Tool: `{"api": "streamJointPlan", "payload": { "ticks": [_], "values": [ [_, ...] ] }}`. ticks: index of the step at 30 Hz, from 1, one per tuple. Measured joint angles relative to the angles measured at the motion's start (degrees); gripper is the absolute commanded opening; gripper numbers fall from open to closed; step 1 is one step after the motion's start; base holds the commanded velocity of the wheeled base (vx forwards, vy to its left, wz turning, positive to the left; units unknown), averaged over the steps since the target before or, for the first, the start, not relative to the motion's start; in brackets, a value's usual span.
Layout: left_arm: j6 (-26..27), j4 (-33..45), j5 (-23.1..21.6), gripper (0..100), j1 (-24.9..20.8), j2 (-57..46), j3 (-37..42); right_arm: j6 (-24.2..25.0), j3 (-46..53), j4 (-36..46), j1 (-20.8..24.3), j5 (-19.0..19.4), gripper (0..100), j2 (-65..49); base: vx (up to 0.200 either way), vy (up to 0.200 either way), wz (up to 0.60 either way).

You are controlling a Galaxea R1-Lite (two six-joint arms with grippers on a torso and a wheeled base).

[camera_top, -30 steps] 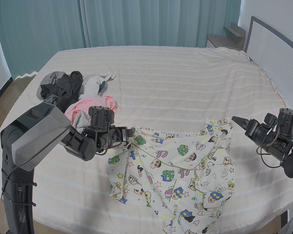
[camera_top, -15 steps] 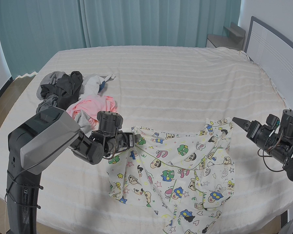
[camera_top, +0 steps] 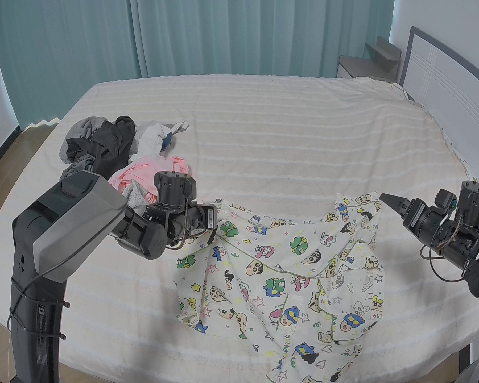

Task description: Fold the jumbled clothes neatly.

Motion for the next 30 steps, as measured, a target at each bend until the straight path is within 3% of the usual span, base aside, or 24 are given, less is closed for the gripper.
{"api": "streamJointPlan", "payload": {
  "ticks": [15, 26, 27, 30],
  "values": [
    [6.1, -0.3, 7.3, 0, 2.0, 5.2, -15.3, -0.1, 0.4, 0.0, 0.3, -0.1, 100, 0.0, 0.000, 0.000, 0.00],
    [6.9, 0.0, 11.3, 0, 3.0, 12.7, -26.2, -0.3, 0.9, 0.0, 0.3, -0.1, 100, 0.2, 0.000, 0.000, 0.00],
    [7.0, 0.1, 11.6, 100, 3.1, 13.3, -27.2, -0.4, 0.9, 0.0, 0.3, -0.1, 100, 0.3, 0.000, 0.000, 0.00],
    [7.0, 0.5, 11.9, 100, 3.2, 15.0, -29.4, -0.4, 0.9, 0.0, 0.4, -0.2, 100, 0.5, 0.000, 0.000, 0.00]
  ]
}}
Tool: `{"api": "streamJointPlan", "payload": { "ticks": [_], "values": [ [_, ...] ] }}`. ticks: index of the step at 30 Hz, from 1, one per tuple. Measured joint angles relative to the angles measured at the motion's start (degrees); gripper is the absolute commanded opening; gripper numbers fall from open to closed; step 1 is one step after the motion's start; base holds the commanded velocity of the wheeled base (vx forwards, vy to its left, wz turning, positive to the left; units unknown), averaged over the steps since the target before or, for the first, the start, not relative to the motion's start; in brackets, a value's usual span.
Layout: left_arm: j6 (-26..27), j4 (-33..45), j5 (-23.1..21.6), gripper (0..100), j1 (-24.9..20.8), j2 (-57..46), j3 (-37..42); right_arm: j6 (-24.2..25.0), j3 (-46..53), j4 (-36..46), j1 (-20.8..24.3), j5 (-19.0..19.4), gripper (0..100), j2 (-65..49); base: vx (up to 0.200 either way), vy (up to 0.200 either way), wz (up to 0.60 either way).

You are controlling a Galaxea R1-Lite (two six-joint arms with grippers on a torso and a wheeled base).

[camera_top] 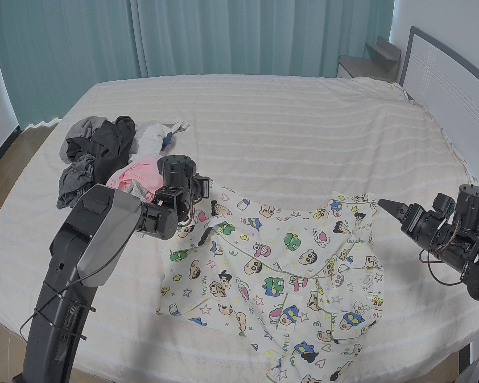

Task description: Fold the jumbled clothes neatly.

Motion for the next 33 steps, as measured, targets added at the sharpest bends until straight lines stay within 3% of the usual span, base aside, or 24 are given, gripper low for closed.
{"api": "streamJointPlan", "payload": {
  "ticks": [4, 9, 17, 22, 33],
  "values": [
    [0.0, 0.2, 0.5, 100, -0.1, 2.1, -3.7, 0.0, 0.0, 0.0, 0.0, -0.1, 100, 0.3, 0.000, 0.000, 0.00],
    [0.0, 0.6, 4.8, 100, 0.0, 5.7, -5.8, 0.0, 0.1, -0.1, 0.0, -0.3, 100, 0.5, 0.000, 0.000, 0.00],
    [-1.7, 2.0, 4.4, 100, 0.5, 3.4, -3.4, 0.1, 0.7, -0.1, 0.0, -0.4, 100, 0.2, 0.000, 0.000, 0.00],
    [-5.4, 3.2, 0.4, 100, 0.6, -3.3, 6.1, 0.1, 1.4, -0.3, 0.0, -0.4, 100, -0.4, 0.000, 0.000, 0.00],
    [-10.2, 2.5, -10.8, 100, 1.0, -20.7, 36.8, 0.3, 2.7, -0.4, 0.0, -0.3, 100, -1.6, 0.000, 0.000, 0.00]
  ]
}}
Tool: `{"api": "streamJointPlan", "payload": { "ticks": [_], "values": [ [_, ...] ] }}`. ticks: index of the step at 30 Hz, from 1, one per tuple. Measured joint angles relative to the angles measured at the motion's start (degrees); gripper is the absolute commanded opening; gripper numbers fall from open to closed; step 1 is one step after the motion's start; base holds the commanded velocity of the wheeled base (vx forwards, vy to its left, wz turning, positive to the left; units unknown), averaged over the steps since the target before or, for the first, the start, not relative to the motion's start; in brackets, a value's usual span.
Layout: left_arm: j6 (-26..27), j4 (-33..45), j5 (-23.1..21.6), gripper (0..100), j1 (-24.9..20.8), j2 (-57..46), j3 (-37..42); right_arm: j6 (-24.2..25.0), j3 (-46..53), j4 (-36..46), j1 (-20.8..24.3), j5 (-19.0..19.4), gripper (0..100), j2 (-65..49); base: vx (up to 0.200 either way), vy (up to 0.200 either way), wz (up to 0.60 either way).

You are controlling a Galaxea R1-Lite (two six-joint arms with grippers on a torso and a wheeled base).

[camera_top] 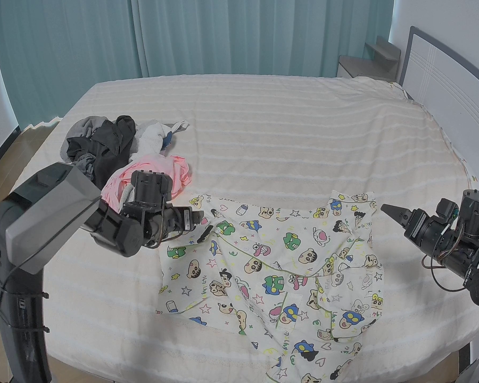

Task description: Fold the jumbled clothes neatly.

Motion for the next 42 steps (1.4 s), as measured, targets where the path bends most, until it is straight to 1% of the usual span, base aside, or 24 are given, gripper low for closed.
{"api": "streamJointPlan", "payload": {
  "ticks": [6, 8, 11, 16, 17, 23, 27, 36, 38, 42],
  "values": [
    [-1.1, -3.8, -5.4, 100, 0.1, -7.4, 17.2, 0.1, 0.7, 0.0, 0.0, 0.0, 100, -0.4, 0.000, 0.000, 0.00],
    [-1.3, -5.9, -7.6, 100, 0.1, -9.8, 24.1, 0.1, 0.9, 0.0, 0.0, 0.0, 100, -0.6, 0.000, 0.000, 0.00],
    [-1.6, -8.8, -9.9, 100, 0.2, -12.1, 31.4, 0.1, 1.2, -0.1, 0.0, 0.1, 100, -0.7, 0.000, 0.000, 0.00],
    [-1.5, -15.4, -13.8, 100, 0.5, -15.4, 45.5, 0.2, 1.9, -0.1, 0.0, 0.1, 100, -0.9, 0.000, 0.000, 0.00],
    [-1.2, -17.3, -14.9, 100, 0.6, -16.1, 49.4, 0.2, 2.0, -0.1, 0.0, 0.1, 100, -1.0, 0.000, 0.000, 0.00],
    [0.9, -26.5, -19.0, 100, 1.0, -17.0, 63.3, 0.2, 2.8, -0.1, -0.1, 0.1, 100, -1.2, 0.000, 0.000, 0.00],
    [1.6, -35.0, -20.2, 100, 1.4, -14.9, 67.2, 0.3, 3.3, -0.1, -0.1, 0.1, 100, -1.3, 0.000, 0.000, 0.00],
    [1.9, -54.6, -19.5, 100, 1.7, -5.6, 68.3, 0.3, 3.6, -0.1, -0.1, 0.2, 100, -1.4, 0.000, 0.000, 0.00],
    [1.9, -56.6, -19.3, 100, 1.7, -3.3, 68.5, 0.3, 3.6, -0.1, -0.1, 0.2, 100, -1.4, 0.000, 0.000, 0.00],
    [1.8, -56.9, -19.4, 100, 1.8, 0.1, 68.2, 0.2, 3.7, -0.1, 0.0, 0.1, 100, -1.4, 0.000, 0.000, 0.00]
  ]
}}
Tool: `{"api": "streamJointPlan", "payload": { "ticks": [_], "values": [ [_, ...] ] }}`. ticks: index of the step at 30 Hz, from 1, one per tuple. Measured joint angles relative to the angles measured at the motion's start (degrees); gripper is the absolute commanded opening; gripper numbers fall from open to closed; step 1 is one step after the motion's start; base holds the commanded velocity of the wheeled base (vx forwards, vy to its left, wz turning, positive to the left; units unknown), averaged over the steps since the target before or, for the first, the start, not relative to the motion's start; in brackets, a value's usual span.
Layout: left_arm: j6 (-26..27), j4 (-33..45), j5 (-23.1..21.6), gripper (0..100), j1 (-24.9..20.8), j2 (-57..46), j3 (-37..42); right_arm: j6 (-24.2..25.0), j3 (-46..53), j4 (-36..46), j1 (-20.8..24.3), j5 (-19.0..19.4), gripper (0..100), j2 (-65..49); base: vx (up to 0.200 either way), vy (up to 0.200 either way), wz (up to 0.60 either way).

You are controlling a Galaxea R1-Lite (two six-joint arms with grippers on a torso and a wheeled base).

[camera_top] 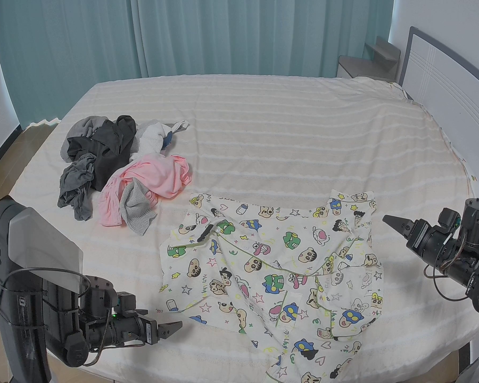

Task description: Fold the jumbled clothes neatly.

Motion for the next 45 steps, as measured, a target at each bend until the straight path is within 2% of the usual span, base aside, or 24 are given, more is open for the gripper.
{"api": "streamJointPlan", "payload": {
  "ticks": [17, 18, 35, 45],
  "values": [
    [0.4, -0.1, 0.1, 100, -0.6, 1.9, -5.6, 0.0, -0.2, 0.0, 0.0, 0.0, 100, -0.1, 0.000, 0.000, 0.00],
    [0.3, -0.1, 0.1, 0, -0.9, 1.9, -5.8, -0.1, -0.2, 0.0, 0.0, 0.0, 100, 0.0, 0.000, 0.000, 0.00],
    [0.4, -0.1, 0.3, 0, -1.2, 2.8, -6.7, -0.1, -0.1, 0.0, 0.0, -0.1, 100, -0.1, 0.000, 0.000, 0.00],
    [-0.6, -0.1, -0.3, 0, 1.5, -0.6, -2.1, 0.0, 0.1, 0.0, 0.0, -0.1, 100, -0.6, 0.000, 0.000, 0.00]
  ]
}}
